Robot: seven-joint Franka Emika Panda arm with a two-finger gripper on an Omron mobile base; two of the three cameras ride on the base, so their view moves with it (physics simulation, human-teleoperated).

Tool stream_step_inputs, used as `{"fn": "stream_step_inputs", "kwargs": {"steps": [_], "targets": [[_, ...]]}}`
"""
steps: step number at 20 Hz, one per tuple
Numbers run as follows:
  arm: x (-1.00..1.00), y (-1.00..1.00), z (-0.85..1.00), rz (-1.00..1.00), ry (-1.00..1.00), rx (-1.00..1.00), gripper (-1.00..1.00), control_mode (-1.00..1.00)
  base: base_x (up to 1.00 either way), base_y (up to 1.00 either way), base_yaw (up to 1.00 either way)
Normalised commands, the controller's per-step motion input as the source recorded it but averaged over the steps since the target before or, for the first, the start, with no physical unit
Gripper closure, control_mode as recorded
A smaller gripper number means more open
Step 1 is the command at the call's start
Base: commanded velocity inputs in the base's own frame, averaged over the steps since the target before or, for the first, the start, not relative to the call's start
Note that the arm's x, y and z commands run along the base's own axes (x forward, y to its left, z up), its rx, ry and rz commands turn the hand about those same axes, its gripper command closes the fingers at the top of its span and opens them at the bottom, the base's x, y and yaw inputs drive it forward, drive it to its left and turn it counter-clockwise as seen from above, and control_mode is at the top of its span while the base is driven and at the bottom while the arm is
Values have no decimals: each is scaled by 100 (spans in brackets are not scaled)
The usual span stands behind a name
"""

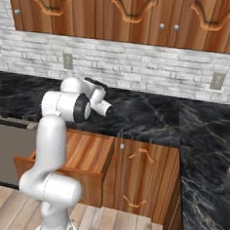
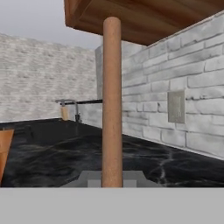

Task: Pick up the straw from the right drawer and put it inside the smoothie cup.

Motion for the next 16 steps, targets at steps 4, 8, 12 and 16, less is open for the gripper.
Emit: {"fn": "stream_step_inputs", "kwargs": {"steps": [4,8,12,16], "targets": [[15,0,-22,5,-5,0,100,-100,0,0,0],[6,0,-18,6,-4,0,100,-100,0,0,0],[-12,0,0,5,-4,0,100,-100,0,0,0],[-26,-4,0,4,-6,0,100,-100,0,0,0]]}}
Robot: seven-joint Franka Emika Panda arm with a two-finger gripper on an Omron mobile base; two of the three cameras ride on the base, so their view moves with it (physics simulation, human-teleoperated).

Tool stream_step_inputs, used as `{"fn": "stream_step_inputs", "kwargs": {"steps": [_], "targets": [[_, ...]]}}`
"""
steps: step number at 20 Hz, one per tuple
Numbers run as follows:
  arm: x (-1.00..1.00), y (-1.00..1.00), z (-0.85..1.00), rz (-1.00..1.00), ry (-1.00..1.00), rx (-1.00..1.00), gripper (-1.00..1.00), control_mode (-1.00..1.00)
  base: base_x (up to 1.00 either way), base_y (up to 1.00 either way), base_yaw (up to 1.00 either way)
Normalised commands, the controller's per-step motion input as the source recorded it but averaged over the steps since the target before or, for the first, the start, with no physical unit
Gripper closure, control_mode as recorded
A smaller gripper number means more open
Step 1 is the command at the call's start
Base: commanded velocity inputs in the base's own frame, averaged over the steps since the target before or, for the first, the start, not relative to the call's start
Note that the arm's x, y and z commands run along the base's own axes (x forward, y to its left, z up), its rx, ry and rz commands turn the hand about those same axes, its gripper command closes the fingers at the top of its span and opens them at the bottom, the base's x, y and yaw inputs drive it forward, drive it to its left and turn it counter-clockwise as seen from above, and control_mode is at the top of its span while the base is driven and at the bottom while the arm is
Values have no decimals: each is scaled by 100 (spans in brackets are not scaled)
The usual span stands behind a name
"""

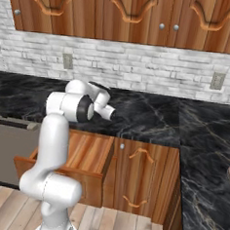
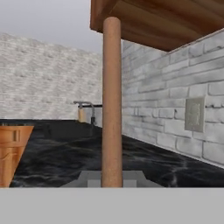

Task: Pick up the straw from the right drawer and put it inside the smoothie cup.

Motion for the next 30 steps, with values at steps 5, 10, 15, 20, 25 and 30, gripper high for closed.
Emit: {"fn": "stream_step_inputs", "kwargs": {"steps": [5,10,15,20,25,30], "targets": [[-26,-6,0,2,-4,0,100,-100,0,0,0],[-2,-1,0,1,-1,0,-100,-100,0,0,0],[0,-4,7,0,0,0,-100,-100,0,0,0],[-15,-11,30,0,-2,0,-100,-100,0,0,0],[-39,-4,51,0,-3,0,-100,-100,0,0,0],[-56,-14,53,0,0,0,-100,-100,0,0,0]]}}
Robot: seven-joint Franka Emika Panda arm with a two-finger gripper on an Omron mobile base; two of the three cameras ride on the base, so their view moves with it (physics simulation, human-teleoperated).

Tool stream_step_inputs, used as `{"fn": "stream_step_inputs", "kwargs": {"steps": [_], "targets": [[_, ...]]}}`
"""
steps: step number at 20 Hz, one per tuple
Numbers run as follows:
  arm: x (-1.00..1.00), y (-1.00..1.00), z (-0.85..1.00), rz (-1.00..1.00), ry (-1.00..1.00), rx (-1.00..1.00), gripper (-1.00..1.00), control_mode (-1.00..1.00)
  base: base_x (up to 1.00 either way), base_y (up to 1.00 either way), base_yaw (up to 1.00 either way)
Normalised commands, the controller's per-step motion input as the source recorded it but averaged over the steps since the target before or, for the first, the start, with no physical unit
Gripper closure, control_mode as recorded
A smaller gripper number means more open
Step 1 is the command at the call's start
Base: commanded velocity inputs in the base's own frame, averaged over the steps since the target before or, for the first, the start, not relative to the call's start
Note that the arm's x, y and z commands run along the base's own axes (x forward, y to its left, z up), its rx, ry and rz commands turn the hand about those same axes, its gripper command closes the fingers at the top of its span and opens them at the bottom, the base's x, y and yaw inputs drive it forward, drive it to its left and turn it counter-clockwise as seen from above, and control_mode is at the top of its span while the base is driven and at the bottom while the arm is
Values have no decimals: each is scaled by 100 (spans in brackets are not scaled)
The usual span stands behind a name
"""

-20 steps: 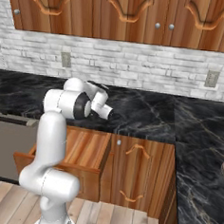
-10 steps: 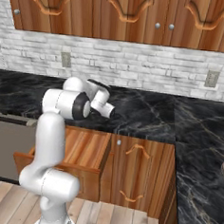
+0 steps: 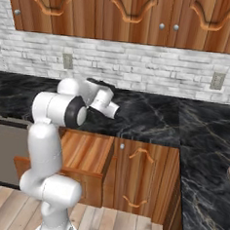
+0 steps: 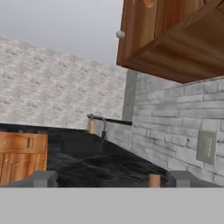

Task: Pick up the straw from the right drawer and put it inside the smoothie cup.

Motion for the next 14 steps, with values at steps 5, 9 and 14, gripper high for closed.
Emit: {"fn": "stream_step_inputs", "kwargs": {"steps": [5,9,14], "targets": [[-68,-14,56,0,0,0,-100,-100,0,0,0],[-76,-4,64,-2,3,-4,-100,-100,0,0,0],[-81,-4,50,-3,10,-10,-100,-100,0,0,0]]}}
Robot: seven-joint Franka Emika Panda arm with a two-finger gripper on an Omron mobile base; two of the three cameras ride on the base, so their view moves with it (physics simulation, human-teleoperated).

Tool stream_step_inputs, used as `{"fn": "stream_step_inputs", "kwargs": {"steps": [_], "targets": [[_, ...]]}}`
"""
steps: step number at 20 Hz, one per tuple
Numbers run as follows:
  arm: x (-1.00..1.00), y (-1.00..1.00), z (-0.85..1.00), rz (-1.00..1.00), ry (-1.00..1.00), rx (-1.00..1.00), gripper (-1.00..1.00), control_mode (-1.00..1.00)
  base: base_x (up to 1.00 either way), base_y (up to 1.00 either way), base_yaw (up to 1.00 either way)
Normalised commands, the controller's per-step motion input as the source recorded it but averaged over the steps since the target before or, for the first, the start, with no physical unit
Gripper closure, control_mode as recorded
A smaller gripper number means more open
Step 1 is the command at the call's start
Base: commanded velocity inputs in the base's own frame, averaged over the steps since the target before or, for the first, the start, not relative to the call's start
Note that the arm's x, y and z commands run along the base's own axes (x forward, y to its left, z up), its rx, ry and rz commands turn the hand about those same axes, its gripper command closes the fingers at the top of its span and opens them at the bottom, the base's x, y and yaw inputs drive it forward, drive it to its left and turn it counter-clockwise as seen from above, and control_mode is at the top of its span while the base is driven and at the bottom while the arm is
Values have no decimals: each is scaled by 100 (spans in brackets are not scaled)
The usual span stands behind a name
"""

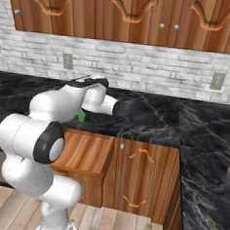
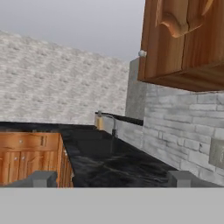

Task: Pick up the straw from the right drawer and put it inside the smoothie cup.

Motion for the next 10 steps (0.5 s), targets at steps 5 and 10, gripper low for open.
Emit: {"fn": "stream_step_inputs", "kwargs": {"steps": [5,10], "targets": [[-100,-12,14,-3,10,-12,-100,-100,0,0,0],[-100,-10,0,-5,10,-14,-100,-100,0,0,0]]}}
